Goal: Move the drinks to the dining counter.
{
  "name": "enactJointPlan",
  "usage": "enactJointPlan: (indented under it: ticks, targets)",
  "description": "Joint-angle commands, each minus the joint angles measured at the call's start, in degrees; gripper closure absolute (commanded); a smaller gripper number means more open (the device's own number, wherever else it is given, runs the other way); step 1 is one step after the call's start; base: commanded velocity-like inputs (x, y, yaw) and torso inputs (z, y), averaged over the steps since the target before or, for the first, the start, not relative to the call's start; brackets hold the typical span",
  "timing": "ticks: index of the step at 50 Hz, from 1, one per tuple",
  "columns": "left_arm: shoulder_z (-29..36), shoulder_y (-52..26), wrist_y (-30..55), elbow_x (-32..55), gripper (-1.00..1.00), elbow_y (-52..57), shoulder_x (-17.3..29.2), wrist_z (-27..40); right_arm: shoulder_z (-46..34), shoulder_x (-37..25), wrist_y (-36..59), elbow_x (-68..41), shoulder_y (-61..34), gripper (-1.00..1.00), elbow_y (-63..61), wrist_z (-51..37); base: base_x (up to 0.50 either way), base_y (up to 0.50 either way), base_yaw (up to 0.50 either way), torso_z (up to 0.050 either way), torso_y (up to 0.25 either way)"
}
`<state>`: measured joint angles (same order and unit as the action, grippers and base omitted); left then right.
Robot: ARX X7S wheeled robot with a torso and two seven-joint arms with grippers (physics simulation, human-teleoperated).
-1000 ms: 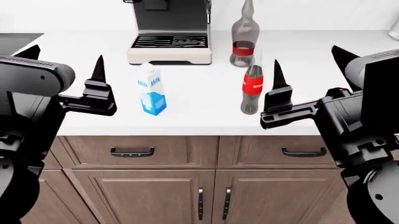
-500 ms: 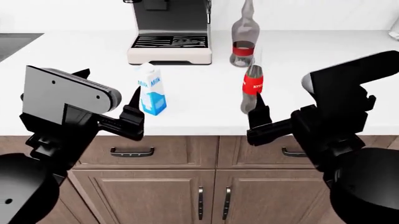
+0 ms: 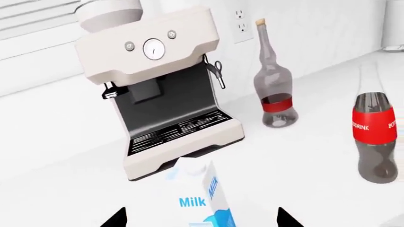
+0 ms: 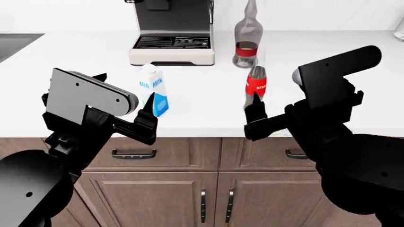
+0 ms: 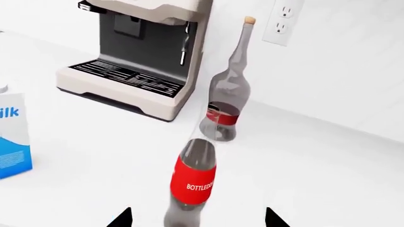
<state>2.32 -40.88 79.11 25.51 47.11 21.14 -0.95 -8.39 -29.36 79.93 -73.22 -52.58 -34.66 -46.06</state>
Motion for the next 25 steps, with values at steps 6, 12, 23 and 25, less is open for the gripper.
enactJointPlan:
  ticks: [6, 12, 23, 25]
  targets:
    - [2.1, 1.2, -3.2, -0.3, -1.0, -2.0, 0.4, 0.2, -8.7, 0.4, -8.3, 12.1, -1.7, -1.0, 9.0, 10.2, 0.0, 0.0, 0.0, 0.0, 0.0]
    - [1.8, 2.1, -3.2, -0.1, -1.0, -0.7, 0.8, 0.4, -11.7, 0.6, -10.4, 15.3, -2.8, -1.0, 13.1, 13.1, 0.0, 0.0, 0.0, 0.0, 0.0]
    - [2.2, 2.7, -4.1, 0.0, -1.0, -0.9, 1.0, 0.6, -14.2, 1.6, -13.8, 18.9, -3.9, -1.0, 19.0, 16.1, 0.0, 0.0, 0.0, 0.0, 0.0]
    - [2.3, 2.8, -4.0, 0.1, -1.0, -0.7, 1.1, 0.7, -14.9, 2.0, -14.6, 19.7, -4.2, -1.0, 20.3, 16.8, 0.0, 0.0, 0.0, 0.0, 0.0]
